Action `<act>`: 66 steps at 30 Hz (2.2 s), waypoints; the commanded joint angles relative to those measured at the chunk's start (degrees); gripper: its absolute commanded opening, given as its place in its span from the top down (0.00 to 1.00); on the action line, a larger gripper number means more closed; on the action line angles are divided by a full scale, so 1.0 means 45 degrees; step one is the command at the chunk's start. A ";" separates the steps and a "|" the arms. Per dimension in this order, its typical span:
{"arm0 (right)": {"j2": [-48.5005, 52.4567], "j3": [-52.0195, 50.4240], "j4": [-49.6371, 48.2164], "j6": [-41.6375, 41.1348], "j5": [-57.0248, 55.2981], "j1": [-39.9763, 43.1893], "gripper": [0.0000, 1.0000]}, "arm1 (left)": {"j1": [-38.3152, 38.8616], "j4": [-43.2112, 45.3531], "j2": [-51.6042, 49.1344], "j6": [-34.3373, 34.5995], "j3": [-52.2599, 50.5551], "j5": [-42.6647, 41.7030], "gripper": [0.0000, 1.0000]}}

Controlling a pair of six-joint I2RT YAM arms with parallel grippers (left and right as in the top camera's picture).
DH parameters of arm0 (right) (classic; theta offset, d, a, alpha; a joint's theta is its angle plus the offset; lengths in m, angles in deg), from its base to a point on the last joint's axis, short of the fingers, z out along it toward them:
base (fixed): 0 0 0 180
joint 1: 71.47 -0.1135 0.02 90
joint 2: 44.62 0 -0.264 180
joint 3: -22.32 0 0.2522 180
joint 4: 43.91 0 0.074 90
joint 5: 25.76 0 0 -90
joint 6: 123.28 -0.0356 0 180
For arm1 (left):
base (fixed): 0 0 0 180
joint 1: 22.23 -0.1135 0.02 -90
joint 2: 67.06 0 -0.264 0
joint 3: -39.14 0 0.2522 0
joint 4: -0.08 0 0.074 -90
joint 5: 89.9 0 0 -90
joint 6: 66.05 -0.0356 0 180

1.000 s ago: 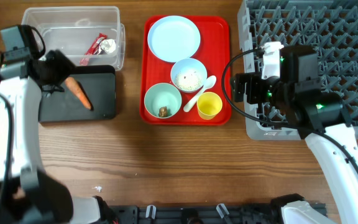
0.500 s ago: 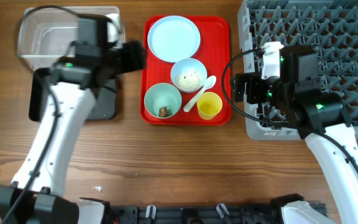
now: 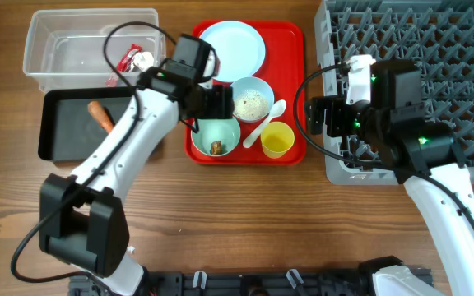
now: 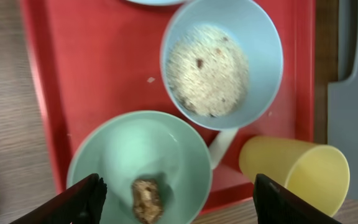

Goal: Sort waste into correct bins and load items into the dishwasher rack
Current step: 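Reach the left gripper to the green bowl and grip its rim, then lift the green bowl and tip it over the black tray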

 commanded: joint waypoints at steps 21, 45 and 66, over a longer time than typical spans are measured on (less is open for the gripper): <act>0.0146 0.0199 -0.0199 -0.0039 -0.0233 -0.0053 0.00 | 0.1894 0.0894 -0.2011 -0.1982 -0.1200 0.1190 0.43; 0.0146 0.0199 -0.0194 -0.0039 -0.0233 -0.0053 0.00 | 0.1889 0.0801 -0.2244 -0.0733 -0.1141 0.1180 0.96; 0.0146 0.0199 -0.0301 -0.0034 -0.0233 -0.0053 0.00 | -0.3109 -0.0797 0.2997 0.0709 -0.0821 -0.0277 0.96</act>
